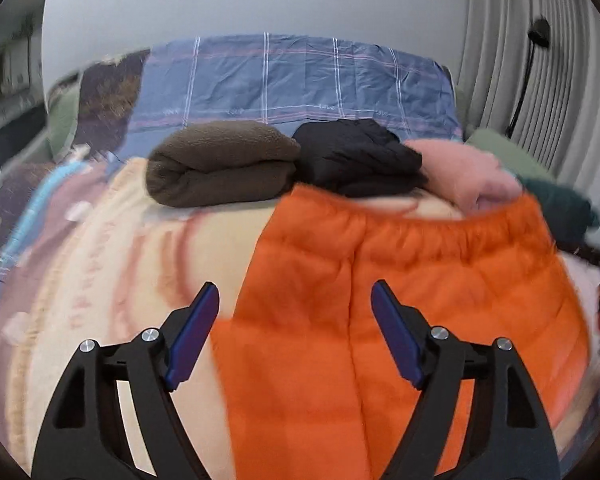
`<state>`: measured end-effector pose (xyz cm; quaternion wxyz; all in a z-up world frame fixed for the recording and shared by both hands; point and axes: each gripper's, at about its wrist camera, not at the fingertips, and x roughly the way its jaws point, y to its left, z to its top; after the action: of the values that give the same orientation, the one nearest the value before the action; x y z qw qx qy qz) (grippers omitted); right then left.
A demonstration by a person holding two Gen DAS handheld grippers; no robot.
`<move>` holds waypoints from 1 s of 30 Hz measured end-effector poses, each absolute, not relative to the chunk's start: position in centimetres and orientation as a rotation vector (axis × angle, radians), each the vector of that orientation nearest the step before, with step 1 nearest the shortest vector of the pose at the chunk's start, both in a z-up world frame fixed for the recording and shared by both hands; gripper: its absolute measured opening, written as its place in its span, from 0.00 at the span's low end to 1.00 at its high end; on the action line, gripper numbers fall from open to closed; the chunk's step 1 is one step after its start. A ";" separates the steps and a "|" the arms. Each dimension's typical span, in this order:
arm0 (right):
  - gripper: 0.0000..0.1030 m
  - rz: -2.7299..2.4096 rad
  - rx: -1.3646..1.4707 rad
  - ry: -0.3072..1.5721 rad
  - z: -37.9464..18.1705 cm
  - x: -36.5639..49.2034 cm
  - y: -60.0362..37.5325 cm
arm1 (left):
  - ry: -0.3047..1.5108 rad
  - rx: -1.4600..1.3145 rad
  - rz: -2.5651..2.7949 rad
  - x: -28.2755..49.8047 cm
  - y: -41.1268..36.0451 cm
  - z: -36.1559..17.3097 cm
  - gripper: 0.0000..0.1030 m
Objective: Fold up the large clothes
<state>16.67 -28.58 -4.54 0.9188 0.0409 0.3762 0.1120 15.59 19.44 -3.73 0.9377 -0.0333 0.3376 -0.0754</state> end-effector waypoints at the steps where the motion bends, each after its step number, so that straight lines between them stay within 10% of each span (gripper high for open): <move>1: 0.74 0.243 0.094 0.800 -4.8 17.7 -28.4 | 0.725 -0.066 -0.187 17.1 19.3 -4.2 0.76; 3: 0.42 0.233 0.098 0.840 -5.5 19.0 -28.0 | 0.777 -0.030 -0.165 19.1 18.8 -5.7 0.75; 5: 0.09 0.219 0.148 0.892 -6.7 20.2 -28.1 | 0.833 -0.019 -0.121 20.7 18.3 -7.4 0.22; 6: 0.05 0.211 0.192 0.881 -6.9 20.2 -28.4 | 0.837 -0.042 -0.106 20.9 18.2 -7.7 0.16; 13: 0.08 0.108 0.146 0.837 -7.3 21.0 -28.1 | 0.773 0.113 -0.004 21.0 15.7 -7.2 0.14; 22: 0.26 -0.016 -0.074 0.886 -12.4 22.7 -24.7 | 0.859 0.140 0.053 22.9 15.6 -12.7 0.37; 30: 0.39 -0.054 0.023 0.785 -6.2 18.6 -26.8 | 0.773 0.002 -0.009 19.8 17.9 -6.7 0.43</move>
<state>18.59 -26.82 -6.19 0.9235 0.0113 0.3826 -0.0264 19.83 17.85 -6.67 0.9263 0.0009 0.3767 -0.0043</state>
